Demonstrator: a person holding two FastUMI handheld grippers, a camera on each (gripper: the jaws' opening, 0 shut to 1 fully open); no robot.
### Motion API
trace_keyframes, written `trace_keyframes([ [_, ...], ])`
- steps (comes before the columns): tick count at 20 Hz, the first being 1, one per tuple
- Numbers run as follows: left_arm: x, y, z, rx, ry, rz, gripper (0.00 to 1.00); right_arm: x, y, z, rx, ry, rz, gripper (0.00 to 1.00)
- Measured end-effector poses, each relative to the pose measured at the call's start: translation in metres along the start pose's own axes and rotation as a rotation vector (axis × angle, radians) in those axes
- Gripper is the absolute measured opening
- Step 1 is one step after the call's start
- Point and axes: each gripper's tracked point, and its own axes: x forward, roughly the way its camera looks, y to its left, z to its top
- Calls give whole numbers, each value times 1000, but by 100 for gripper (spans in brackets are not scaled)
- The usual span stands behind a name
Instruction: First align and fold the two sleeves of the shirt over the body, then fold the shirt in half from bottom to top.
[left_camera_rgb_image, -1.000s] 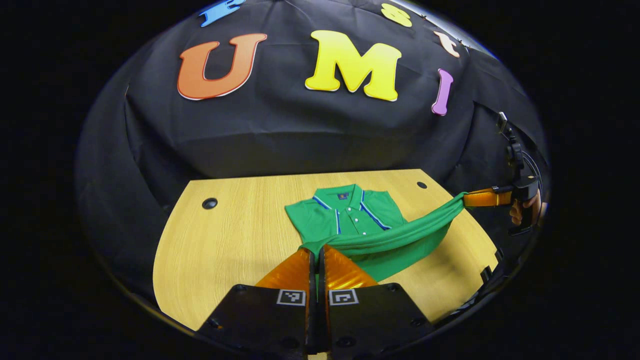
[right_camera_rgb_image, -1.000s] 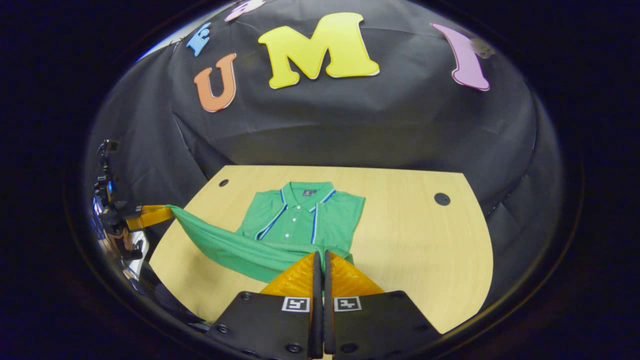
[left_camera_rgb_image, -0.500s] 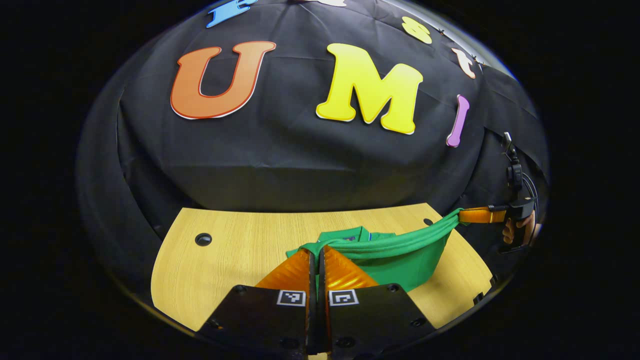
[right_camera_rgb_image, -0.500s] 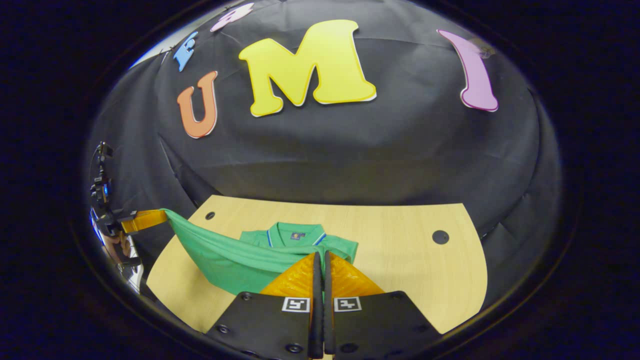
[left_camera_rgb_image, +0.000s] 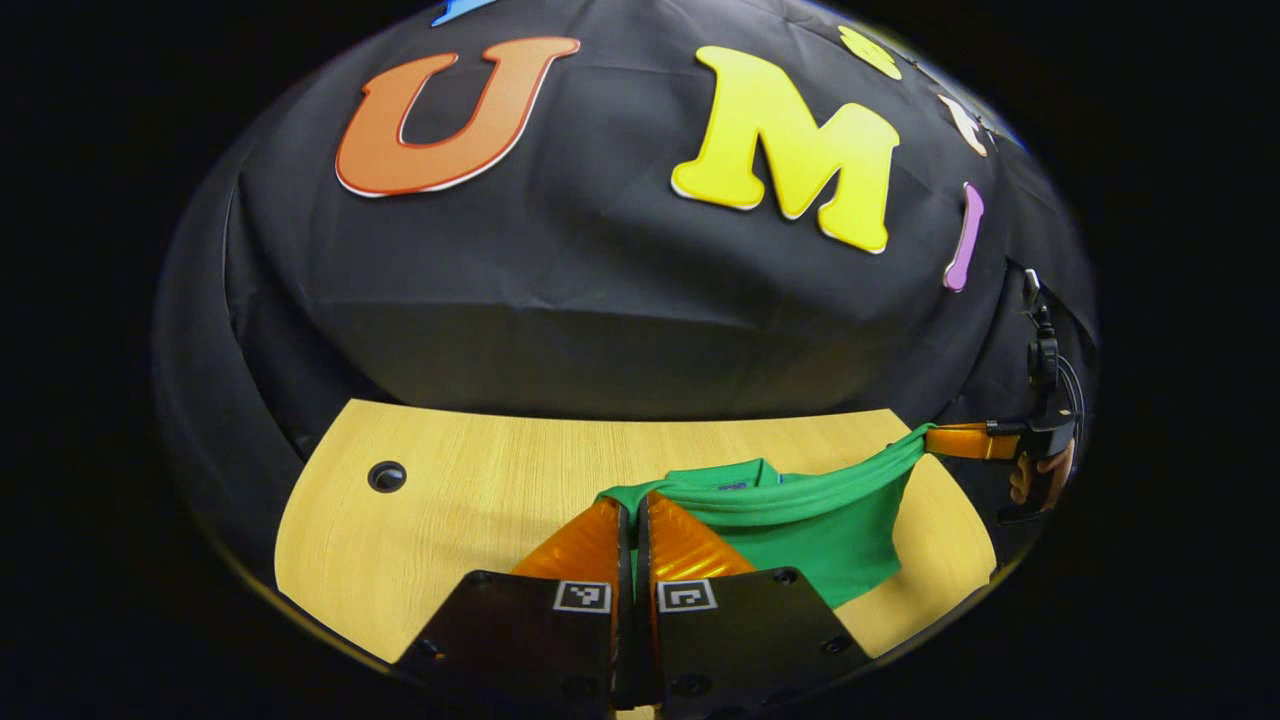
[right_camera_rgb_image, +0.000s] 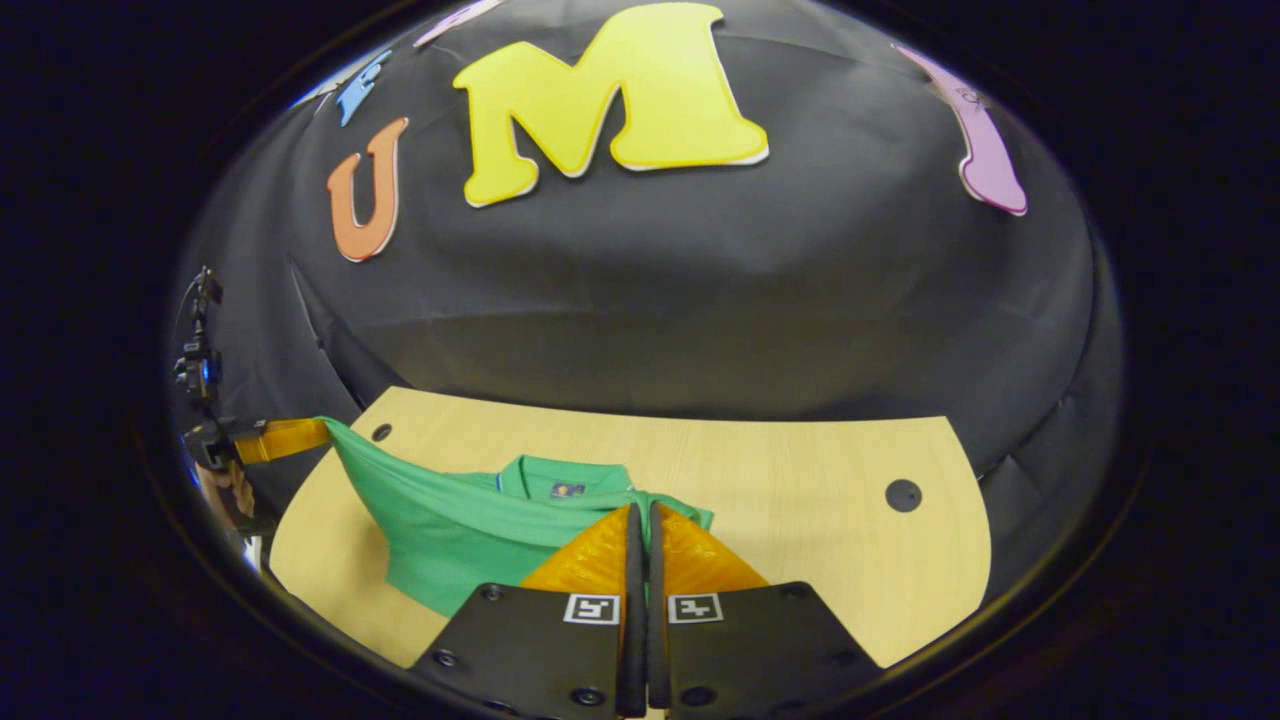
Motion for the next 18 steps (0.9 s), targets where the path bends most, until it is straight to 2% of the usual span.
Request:
trace_keyframes([
  [5, 45, 11, -11, 5, -19, 14, 3, 53, -20, -21, -13, 40, -44, 3],
  [6, 56, 13, -16, 4, -16, 19, 3, 64, -22, -25, -16, 44, -47, 6],
  [7, 65, 14, -23, 7, 0, 27, 3, 73, -23, -28, -17, 48, -47, 0],
  [13, 105, 26, -70, -6, 102, 83, 5, 107, -25, -47, -34, 80, -67, 7],
  [14, 106, 23, -76, -24, 113, 78, 5, 108, -27, -47, -29, 82, -78, 12],
  [15, 105, 18, -77, -50, 115, 73, 13, 108, -30, -47, -19, 83, -85, 14],
  [16, 102, 14, -74, -80, 107, 72, 31, 106, -32, -46, -12, 80, -94, 25],
  [18, 90, 12, -68, -112, 91, 87, 67, 95, -32, -35, -10, 50, -110, 58],
])
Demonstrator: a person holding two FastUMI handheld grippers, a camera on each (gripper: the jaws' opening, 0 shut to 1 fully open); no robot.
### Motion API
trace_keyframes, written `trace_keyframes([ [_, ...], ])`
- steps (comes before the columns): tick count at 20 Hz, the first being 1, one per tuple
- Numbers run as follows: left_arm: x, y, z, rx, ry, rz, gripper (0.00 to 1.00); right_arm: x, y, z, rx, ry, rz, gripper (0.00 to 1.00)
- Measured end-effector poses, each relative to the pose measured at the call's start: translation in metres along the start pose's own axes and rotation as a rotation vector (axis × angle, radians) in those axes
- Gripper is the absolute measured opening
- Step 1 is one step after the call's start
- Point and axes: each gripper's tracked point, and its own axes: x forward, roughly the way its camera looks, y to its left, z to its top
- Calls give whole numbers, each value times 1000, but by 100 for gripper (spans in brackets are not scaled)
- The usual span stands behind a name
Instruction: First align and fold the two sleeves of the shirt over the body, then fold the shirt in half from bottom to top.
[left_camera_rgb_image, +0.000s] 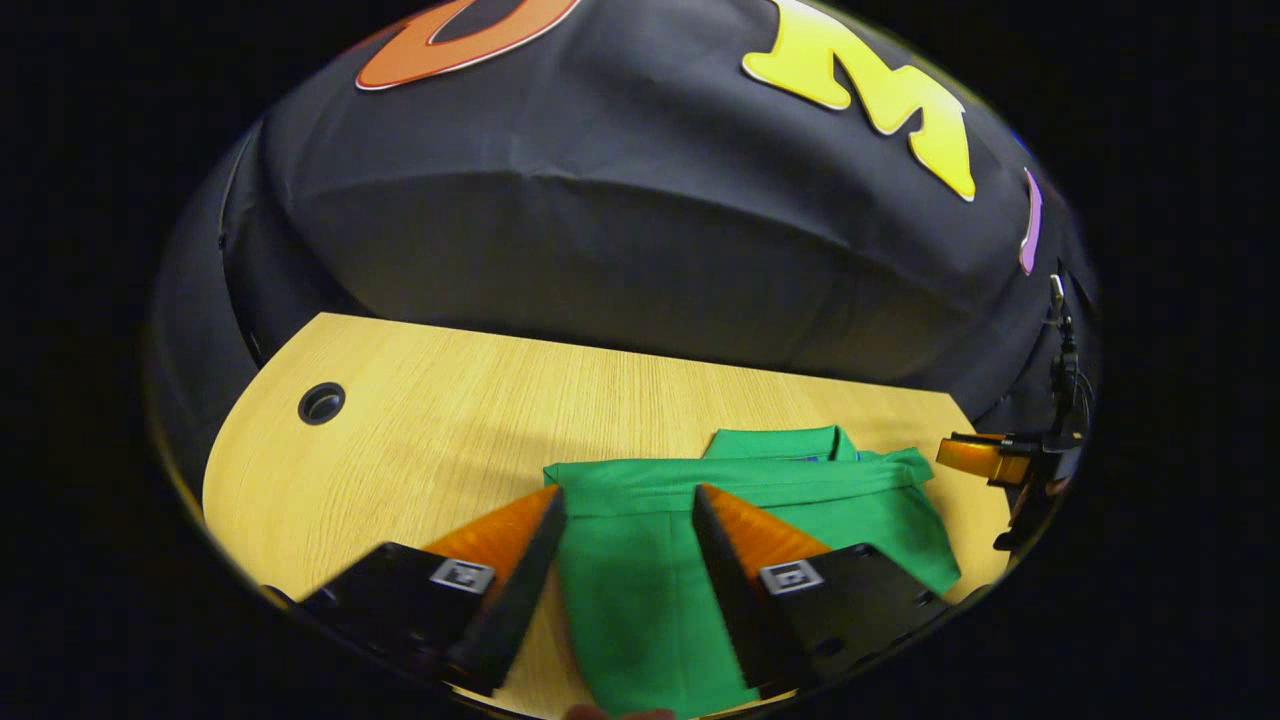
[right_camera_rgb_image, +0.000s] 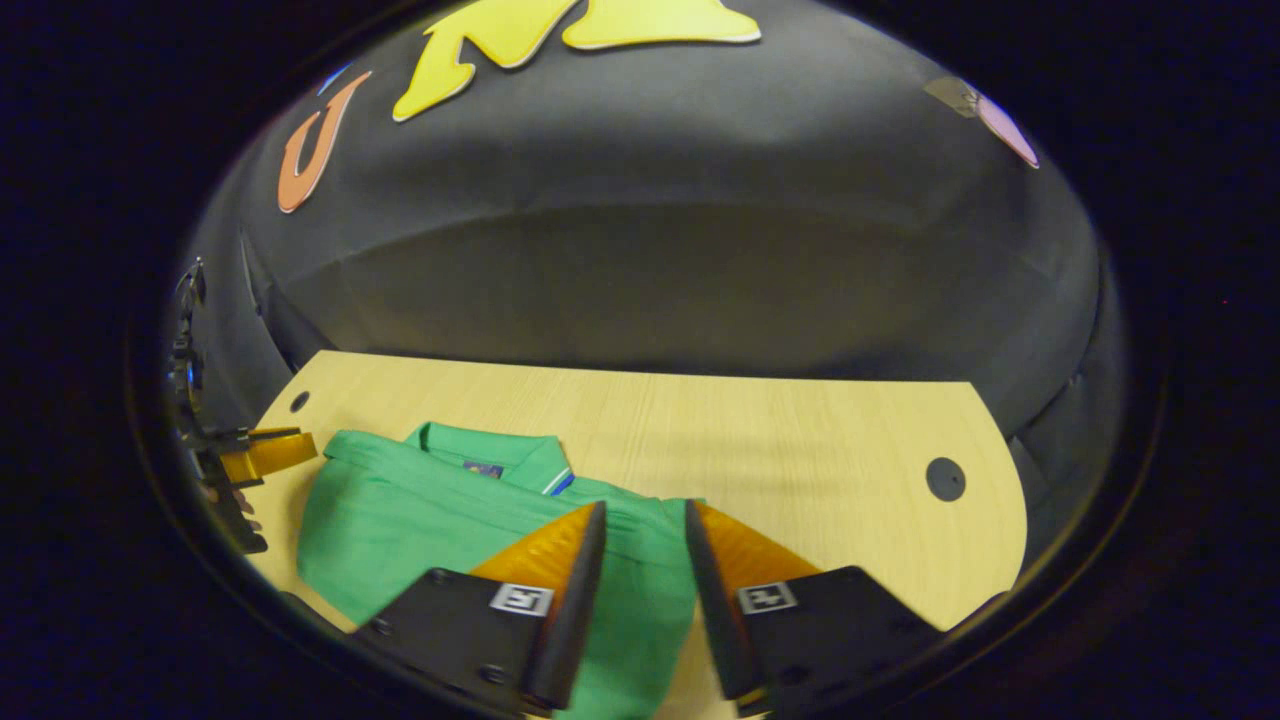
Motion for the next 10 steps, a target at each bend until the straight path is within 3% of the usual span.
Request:
trace_keyframes([
  [2, -13, -1, 8, 2, -25, 13, 100, -14, -8, 9, -18, -38, -47, 92],
  [3, -21, -2, 15, 8, -40, 19, 100, -24, -7, 15, -26, -58, -57, 100],
  [6, -55, -10, 38, 35, -103, 32, 100, -61, 4, 33, -44, -122, -50, 96],
  [7, -72, -14, 49, 44, -132, 36, 100, -77, 9, 41, -46, -151, -46, 100],
  [8, -92, -17, 63, 56, -177, 49, 100, -94, 14, 51, -42, -186, -45, 96],
  [10, -134, -27, 93, 74, -267, 63, 99, -136, 24, 70, -41, -263, -49, 99],
])
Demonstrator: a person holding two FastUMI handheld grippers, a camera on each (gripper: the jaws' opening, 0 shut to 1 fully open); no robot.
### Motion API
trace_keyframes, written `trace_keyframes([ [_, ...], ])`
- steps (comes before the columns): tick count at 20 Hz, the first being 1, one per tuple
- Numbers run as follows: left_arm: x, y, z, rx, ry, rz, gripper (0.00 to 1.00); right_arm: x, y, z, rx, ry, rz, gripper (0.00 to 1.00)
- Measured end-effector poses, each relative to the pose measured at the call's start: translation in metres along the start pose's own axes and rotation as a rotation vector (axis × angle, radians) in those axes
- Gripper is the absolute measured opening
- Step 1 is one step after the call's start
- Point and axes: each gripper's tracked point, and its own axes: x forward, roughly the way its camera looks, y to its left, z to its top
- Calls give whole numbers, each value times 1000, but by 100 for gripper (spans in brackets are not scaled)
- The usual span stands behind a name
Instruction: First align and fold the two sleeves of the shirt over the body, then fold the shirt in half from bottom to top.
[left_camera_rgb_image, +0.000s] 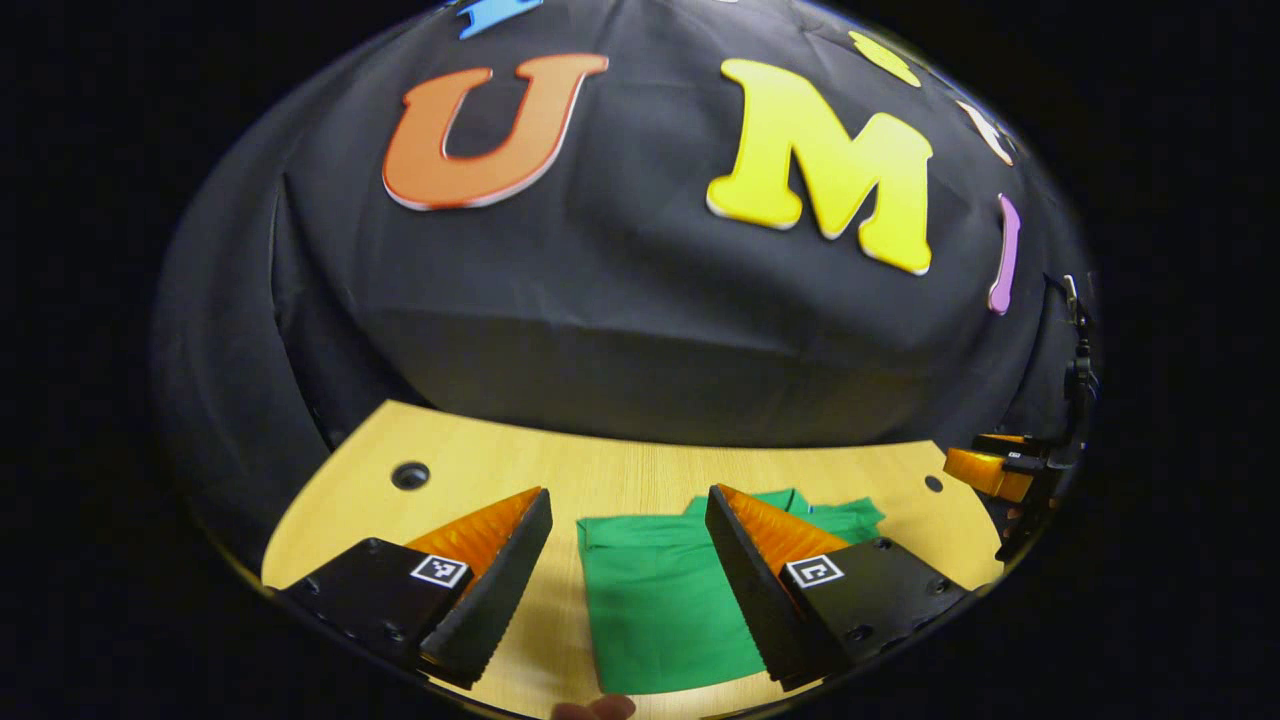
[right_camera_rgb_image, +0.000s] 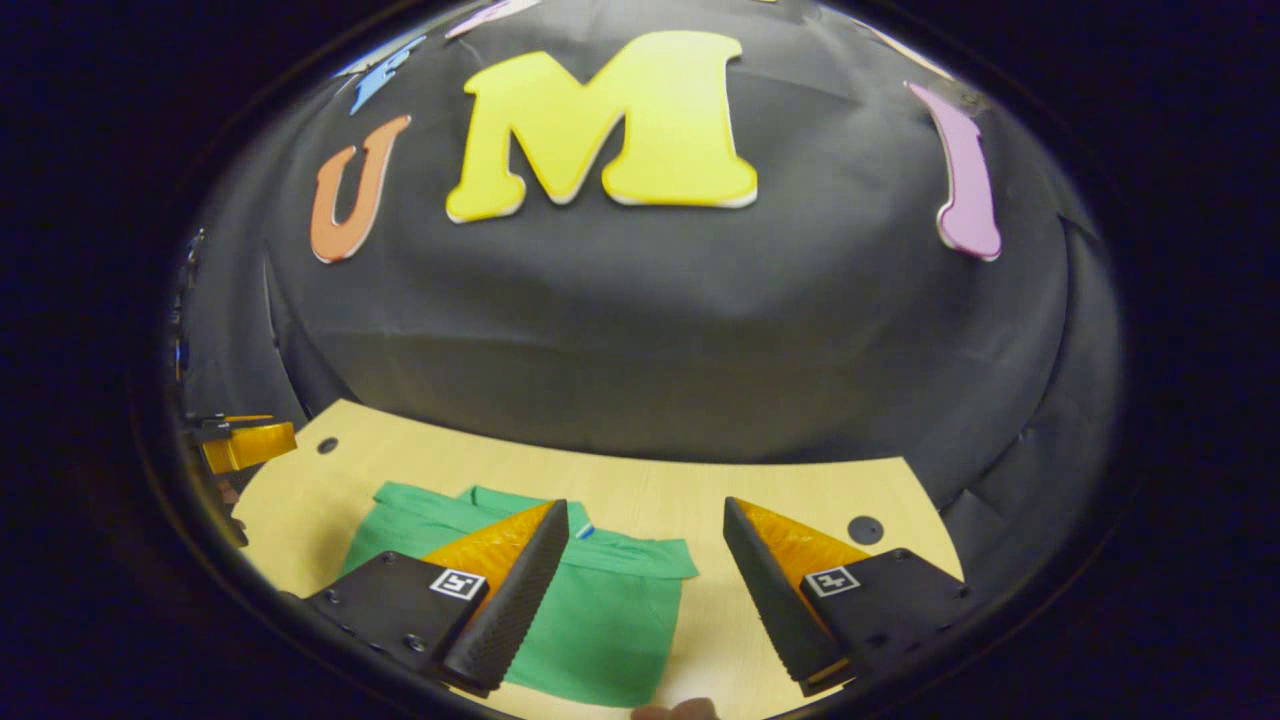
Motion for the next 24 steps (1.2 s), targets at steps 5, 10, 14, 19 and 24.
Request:
trace_keyframes([
  [5, -117, -10, 83, 65, -200, 46, 98, -116, 16, 67, -26, -208, -41, 99],
  [10, -224, -48, 115, 117, -337, 50, 98, -227, 36, 90, -16, -349, -62, 96],
  [14, -288, -75, 116, 124, -408, 36, 98, -292, 48, 88, -4, -428, -89, 96],
  [19, -328, -89, 86, 89, -392, 26, 88, -354, 62, 71, 19, -489, -129, 95],
  [24, -352, -94, 68, 87, -391, 25, 98, -376, 70, 51, 6, -479, -122, 96],
])
